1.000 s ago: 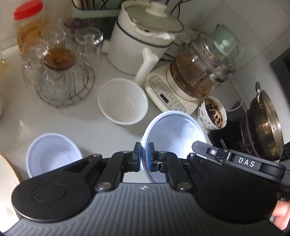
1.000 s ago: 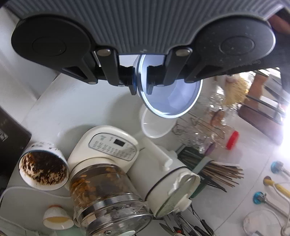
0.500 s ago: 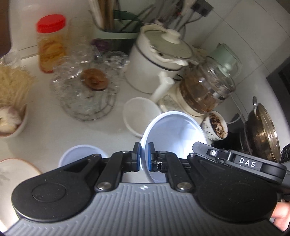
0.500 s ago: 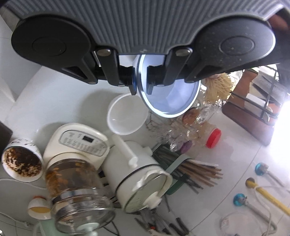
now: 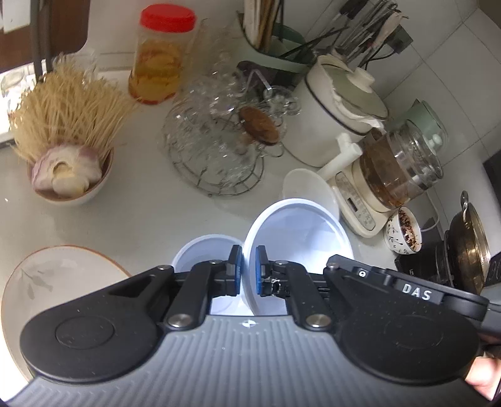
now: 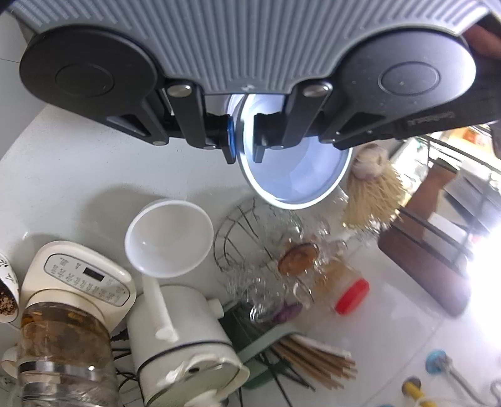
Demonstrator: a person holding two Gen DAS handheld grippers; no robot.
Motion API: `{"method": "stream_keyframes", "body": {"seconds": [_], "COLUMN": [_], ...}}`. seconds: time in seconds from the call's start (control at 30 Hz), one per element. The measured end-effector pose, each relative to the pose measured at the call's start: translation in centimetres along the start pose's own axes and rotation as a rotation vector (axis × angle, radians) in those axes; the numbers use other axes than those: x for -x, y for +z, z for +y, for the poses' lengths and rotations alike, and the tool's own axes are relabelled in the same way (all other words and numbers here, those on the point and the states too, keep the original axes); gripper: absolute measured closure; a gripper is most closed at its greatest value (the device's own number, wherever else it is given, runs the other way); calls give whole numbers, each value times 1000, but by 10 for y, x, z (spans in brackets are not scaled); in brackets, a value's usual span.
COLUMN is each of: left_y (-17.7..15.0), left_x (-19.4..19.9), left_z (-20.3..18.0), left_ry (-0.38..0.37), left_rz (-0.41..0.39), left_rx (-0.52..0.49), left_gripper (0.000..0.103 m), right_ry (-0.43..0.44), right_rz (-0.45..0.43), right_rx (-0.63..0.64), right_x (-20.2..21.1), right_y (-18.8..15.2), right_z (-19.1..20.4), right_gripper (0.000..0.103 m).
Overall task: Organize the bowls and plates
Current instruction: 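Lift the second blue bowl with both grippers and carry it over the first blue bowl, then lower the second blue bowl into the first blue bowl and open both grippers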
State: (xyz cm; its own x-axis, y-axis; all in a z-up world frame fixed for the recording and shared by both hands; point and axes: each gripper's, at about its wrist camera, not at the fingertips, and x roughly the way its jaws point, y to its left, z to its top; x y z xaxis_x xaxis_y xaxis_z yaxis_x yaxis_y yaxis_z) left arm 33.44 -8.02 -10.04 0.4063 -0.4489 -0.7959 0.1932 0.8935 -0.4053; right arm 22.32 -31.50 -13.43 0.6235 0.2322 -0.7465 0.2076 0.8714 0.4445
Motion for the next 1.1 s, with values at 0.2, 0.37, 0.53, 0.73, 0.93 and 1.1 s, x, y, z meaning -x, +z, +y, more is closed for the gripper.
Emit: {"method": "stream_keyframes", "body": {"seconds": [0.2, 0.37, 0.53, 0.73, 0.93, 1.1], "left_y": [-11, -13, -13, -15, -18, -18], "left_x": [-17, -31, -37, -43, -46, -40], "left_z": [23, 32, 35, 38, 37, 28], "left_ry": [48, 77, 93, 101, 108, 148], "left_rz": [29, 43, 54, 82, 101, 76], "left_rx": [16, 23, 25, 41, 32, -27], "left_gripper": [95, 95, 94, 94, 91, 71], "right_ry": [-23, -35, -43, -47, -44, -38], "right_rz": [51, 72, 89, 114, 95, 65], "right_rx": [52, 75, 78, 63, 72, 53], "right_x": [-31, -45, -54, -59, -53, -46], "right_y": [-9, -12, -12, -14, -15, -15], "right_z": [8, 12, 13, 11, 13, 11], "right_gripper": [89, 88, 87, 87, 87, 64]}}
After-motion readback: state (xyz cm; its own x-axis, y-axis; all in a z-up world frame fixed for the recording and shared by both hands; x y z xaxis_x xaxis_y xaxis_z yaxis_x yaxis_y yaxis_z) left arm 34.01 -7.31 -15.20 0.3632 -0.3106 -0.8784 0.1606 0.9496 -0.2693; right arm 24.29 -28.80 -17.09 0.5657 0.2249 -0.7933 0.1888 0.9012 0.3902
